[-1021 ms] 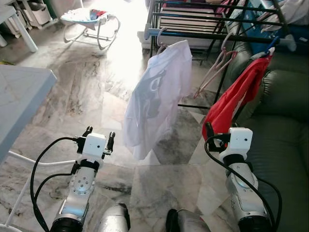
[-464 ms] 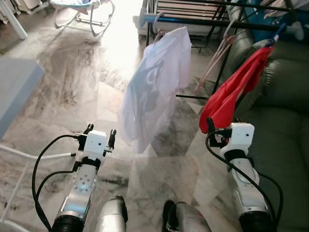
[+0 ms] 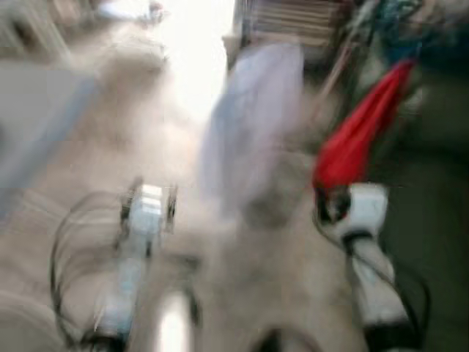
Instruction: Hang hanger
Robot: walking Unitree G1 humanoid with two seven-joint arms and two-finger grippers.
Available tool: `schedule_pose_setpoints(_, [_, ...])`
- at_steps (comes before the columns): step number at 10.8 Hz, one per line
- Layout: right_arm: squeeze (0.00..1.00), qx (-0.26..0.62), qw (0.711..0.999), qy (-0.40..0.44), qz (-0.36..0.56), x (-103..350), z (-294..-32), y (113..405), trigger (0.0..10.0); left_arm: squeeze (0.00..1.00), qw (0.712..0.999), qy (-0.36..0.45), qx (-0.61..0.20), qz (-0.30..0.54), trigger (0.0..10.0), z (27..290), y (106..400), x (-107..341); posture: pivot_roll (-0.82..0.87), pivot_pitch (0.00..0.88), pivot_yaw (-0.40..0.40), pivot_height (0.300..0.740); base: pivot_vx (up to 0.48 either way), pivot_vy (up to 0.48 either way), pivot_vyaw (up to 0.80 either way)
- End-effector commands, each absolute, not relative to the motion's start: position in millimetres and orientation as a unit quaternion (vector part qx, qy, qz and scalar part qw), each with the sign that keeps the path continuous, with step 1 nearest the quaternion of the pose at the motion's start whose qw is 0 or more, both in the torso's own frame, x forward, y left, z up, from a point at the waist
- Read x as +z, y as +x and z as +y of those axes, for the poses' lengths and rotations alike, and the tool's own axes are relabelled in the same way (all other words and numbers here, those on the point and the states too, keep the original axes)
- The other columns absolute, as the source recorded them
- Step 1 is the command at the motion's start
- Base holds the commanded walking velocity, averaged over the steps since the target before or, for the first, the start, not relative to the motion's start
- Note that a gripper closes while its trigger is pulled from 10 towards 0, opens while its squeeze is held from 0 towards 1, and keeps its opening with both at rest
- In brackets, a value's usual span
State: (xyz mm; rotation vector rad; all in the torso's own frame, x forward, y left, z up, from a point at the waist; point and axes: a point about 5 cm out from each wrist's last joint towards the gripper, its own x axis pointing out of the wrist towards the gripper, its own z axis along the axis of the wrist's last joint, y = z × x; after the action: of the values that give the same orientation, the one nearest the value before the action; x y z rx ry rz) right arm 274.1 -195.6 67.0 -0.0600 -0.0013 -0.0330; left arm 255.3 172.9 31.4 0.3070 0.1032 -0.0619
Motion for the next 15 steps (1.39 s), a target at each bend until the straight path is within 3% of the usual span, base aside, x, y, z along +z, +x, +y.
schedule_pose_setpoints(1, [0.0,-0.019,0.999,-0.032,-0.001,67.4,-198.0,274.4,10.0,0.0,0.986,0.16,-0.032,0.024,10.0,171.4,266.0,44.6,0.01,0.133,-0.029,0.74,-0.274,0.0,0.0])
schedule_pose_setpoints(12, [0.0,-0.011,0.999,-0.035,0.004,64.7,-197.0,269.6,10.0,0.0,0.986,0.162,-0.03,0.026,10.0,172.6,260.1,41.3,0.01,0.151,-0.034,0.74,-0.268,0.0,0.0])
schedule_pose_setpoints(15, [0.0,0.002,0.999,-0.034,0.005,64.3,-193.2,270.1,10.0,0.0,0.986,0.164,-0.008,0.025,10.0,178.0,259.6,41.6,0.01,0.153,-0.034,0.74,0.0,0.0,0.72])
